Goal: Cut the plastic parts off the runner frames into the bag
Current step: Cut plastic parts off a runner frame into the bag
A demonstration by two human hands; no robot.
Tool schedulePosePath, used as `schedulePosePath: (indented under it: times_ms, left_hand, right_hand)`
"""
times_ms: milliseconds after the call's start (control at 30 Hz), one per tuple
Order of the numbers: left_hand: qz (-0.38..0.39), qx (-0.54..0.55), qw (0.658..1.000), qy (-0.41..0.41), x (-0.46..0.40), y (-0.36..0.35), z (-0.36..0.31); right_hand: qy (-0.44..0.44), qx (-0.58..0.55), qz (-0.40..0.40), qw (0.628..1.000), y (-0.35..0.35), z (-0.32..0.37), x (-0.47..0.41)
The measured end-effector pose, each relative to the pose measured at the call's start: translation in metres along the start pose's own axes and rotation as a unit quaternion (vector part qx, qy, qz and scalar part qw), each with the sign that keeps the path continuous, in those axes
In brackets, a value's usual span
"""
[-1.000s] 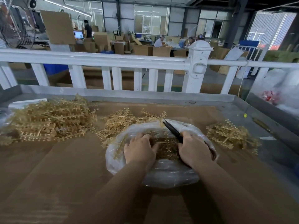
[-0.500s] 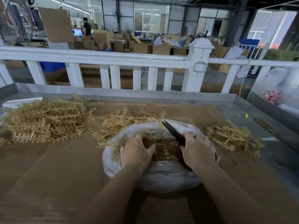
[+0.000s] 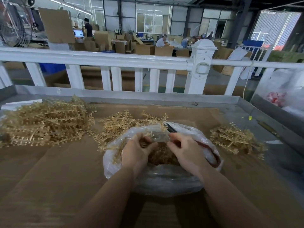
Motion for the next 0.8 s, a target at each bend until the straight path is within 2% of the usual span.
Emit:
schedulePosePath:
  times_ms: [167,367,467,567,633,700,800]
  left_hand:
    - [0.013,0.034,0.999,-0.028,0.001,-0.001,-0.007]
    - [-0.039,0.075,0.991,-0.103,0.005,0.01,-0.026]
    - [-0.014,0.178,0.982,-0.058,0.002,0.014,-0.027]
    - [0.098,0.271,0.957,0.023,-0.003,0.003,-0.023]
    - [0.154,0.317,0.932,0.077,-0.004,-0.006,-0.02]
    - [0.182,0.371,0.905,0.099,-0.005,-0.012,-0.02]
    - [0.181,0.375,0.901,0.12,-0.004,-0.018,-0.019]
  right_hand:
    - [-0.051,-0.151,-0.03,0.987,0.0,0.0,-0.007]
    - [-0.13,-0.307,-0.055,0.941,-0.001,-0.004,-0.012]
    - [-0.178,-0.381,-0.093,0.903,0.006,-0.008,-0.012]
    - [-0.201,-0.456,-0.09,0.862,0.008,-0.009,-0.01]
    - [-0.209,-0.48,-0.087,0.848,0.008,-0.009,-0.01]
    - [-0.21,-0.48,-0.078,0.848,0.006,-0.008,-0.01]
    - [-0.192,-0.432,-0.063,0.879,0.003,-0.007,-0.01]
Point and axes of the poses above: each hand's wrist, its own x-axis away from the middle knuckle, its own y-axis out of the back of the hand, z = x × y, the point moved 6 cm from there along -x, towards the middle knuckle, and after that the axes turned 5 degrees about y, right-handed, at the moved point
